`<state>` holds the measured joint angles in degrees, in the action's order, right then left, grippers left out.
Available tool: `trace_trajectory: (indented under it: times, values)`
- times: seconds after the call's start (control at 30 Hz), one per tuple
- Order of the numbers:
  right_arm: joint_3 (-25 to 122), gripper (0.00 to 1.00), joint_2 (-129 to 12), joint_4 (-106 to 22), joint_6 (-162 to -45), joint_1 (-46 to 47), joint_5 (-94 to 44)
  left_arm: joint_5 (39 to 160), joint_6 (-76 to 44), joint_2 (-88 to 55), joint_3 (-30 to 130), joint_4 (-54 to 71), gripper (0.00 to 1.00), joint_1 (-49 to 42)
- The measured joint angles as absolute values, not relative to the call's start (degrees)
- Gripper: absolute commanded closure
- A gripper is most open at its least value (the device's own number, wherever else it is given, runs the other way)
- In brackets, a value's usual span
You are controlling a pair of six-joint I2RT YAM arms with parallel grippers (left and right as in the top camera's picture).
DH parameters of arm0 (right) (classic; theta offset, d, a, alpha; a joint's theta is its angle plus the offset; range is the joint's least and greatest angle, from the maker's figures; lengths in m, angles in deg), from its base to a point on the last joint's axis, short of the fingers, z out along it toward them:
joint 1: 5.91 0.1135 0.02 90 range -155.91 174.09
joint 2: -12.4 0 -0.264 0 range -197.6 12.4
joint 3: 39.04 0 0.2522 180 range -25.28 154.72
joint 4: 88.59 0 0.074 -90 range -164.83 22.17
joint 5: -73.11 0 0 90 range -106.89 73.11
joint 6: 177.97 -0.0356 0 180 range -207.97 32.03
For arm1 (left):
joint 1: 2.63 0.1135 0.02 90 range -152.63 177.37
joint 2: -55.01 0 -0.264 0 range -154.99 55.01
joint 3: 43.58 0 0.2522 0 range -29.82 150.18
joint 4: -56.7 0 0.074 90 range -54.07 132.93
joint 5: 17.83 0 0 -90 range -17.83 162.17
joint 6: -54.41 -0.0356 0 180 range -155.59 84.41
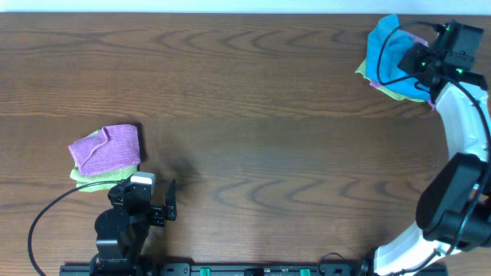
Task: Fold the cloth
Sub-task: 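Pull the blue cloth out with the right gripper and drop it mid-table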
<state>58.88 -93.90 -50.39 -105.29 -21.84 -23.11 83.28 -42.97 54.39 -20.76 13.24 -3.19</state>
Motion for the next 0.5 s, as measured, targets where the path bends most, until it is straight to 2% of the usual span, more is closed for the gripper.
trace_trajectory:
  times: [0.23,0.5]
  values:
    - [58.9,0.99,-92.1,-39.3,-103.8,-17.5,-25.3,83.3,-43.0,54.4,-20.8,13.2,0.05,-3.2]
    - [58.9,0.99,-90.4,-30.8,-102.4,-4.7,-27.5,83.3,-43.0,54.4,-20.8,13.2,0.05,-3.2]
